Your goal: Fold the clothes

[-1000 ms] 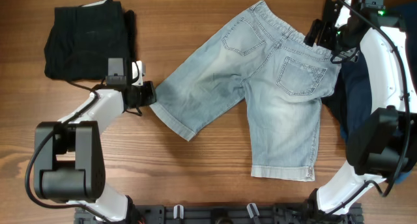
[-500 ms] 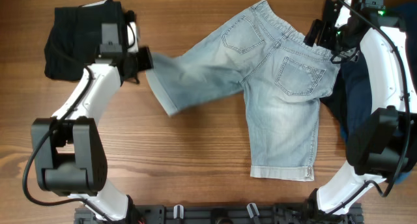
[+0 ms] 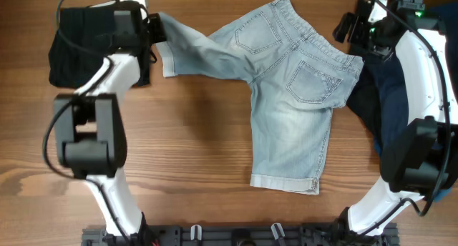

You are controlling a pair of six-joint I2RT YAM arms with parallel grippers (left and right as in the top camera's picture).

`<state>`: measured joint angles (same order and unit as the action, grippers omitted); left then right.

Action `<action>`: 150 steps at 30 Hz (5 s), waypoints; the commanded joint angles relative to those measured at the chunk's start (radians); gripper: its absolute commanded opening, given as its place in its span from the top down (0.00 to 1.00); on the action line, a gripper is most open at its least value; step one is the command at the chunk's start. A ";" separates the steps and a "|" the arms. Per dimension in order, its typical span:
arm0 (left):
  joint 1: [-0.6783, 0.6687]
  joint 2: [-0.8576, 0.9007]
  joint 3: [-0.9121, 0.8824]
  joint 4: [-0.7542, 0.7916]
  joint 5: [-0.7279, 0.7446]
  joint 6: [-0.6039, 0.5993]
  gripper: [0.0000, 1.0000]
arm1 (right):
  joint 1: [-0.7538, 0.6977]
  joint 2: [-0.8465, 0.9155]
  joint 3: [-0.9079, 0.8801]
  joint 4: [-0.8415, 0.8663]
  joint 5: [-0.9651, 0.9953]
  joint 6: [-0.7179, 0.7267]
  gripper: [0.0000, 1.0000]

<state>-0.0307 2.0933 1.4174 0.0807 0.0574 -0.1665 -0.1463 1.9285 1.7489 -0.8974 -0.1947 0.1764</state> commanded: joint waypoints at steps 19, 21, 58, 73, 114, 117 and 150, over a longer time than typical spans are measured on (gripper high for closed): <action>-0.275 -0.183 0.232 -1.196 -0.088 -0.074 0.01 | -0.080 -0.126 0.000 0.016 -0.090 -0.045 0.00; -0.254 -0.164 0.190 -1.135 -0.116 -0.074 0.04 | -0.080 -0.126 -0.001 0.003 -0.095 -0.046 0.00; -0.119 0.094 0.138 -0.960 -0.021 -0.187 0.96 | -0.079 -0.126 -0.001 -0.040 -0.095 -0.072 0.00; -0.044 0.061 0.140 -1.280 0.029 -0.230 0.14 | -0.079 -0.126 -0.001 -0.038 -0.095 -0.084 0.00; -0.077 -0.457 0.138 -1.090 0.094 -0.179 0.00 | 0.173 0.470 -0.008 0.596 -0.097 -0.520 0.77; -0.077 -0.457 0.138 -1.090 0.094 -0.179 0.00 | 0.173 0.470 -0.008 0.632 0.011 -0.393 0.96; -0.377 -0.279 -0.042 -1.126 0.214 -0.088 0.00 | 0.037 -0.034 0.083 0.237 -0.033 -0.056 0.00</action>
<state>-0.3313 1.8103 1.4773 -1.0763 0.2192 -0.3286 -0.1085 1.9656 1.8160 -0.6258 -0.1864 0.1555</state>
